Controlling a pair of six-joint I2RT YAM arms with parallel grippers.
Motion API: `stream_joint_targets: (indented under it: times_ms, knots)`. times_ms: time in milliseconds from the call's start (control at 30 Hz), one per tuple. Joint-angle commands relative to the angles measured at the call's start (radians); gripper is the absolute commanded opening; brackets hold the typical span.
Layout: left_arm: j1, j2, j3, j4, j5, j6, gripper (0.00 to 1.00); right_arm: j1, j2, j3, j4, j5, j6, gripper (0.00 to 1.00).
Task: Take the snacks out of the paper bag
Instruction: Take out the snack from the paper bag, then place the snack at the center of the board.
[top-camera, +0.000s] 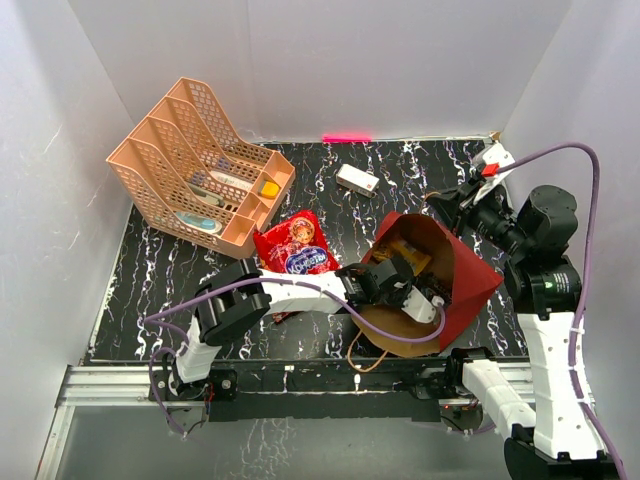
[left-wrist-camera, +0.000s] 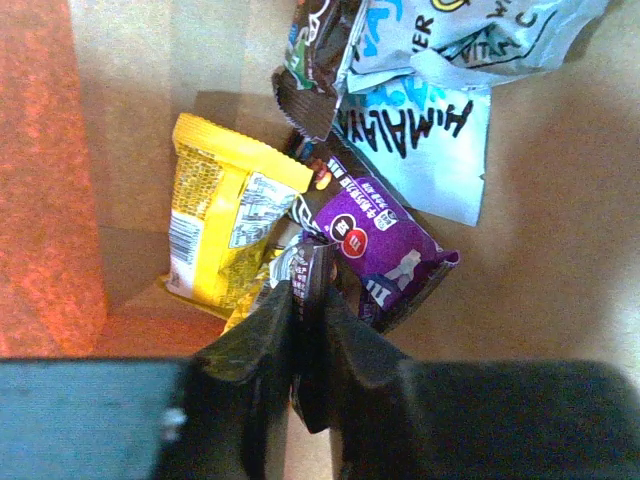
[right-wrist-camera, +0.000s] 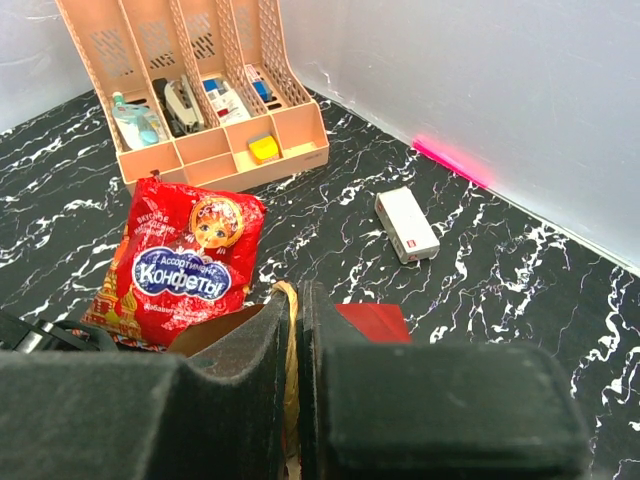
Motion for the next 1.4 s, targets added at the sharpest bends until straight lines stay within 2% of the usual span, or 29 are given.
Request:
stream_joint_targets:
  times_ms: [0, 100, 633, 867, 967, 1133, 1367]
  knots:
    - [0.002, -0.062, -0.005, 0.044, -0.031, 0.009, 0.08, -0.001, -0.031, 0.053, 0.073, -0.002, -0.015, 0.08]
    - [-0.008, -0.101, -0.019, 0.056, -0.031, -0.012, 0.0, -0.001, -0.038, 0.048, 0.07, 0.015, -0.03, 0.08]
    - [-0.059, -0.465, -0.106, 0.031, 0.098, -0.334, 0.0, 0.0, -0.052, -0.003, 0.077, 0.081, -0.046, 0.08]
    - [-0.06, -0.74, -0.119, -0.056, 0.227, -0.546, 0.0, -0.001, -0.061, 0.002, 0.071, 0.125, -0.054, 0.08]
    - [-0.058, -0.859, -0.13, -0.071, 0.224, -0.636, 0.0, -0.001, -0.068, 0.019, 0.045, 0.158, -0.056, 0.08]
    - [-0.056, -0.974, -0.109, -0.129, 0.024, -0.71, 0.0, 0.0, -0.087, 0.03, 0.022, 0.254, -0.088, 0.08]
    - [-0.035, -1.007, -0.138, -0.07, -0.435, -0.725, 0.0, -0.001, -0.107, 0.028, -0.007, 0.326, -0.127, 0.08]
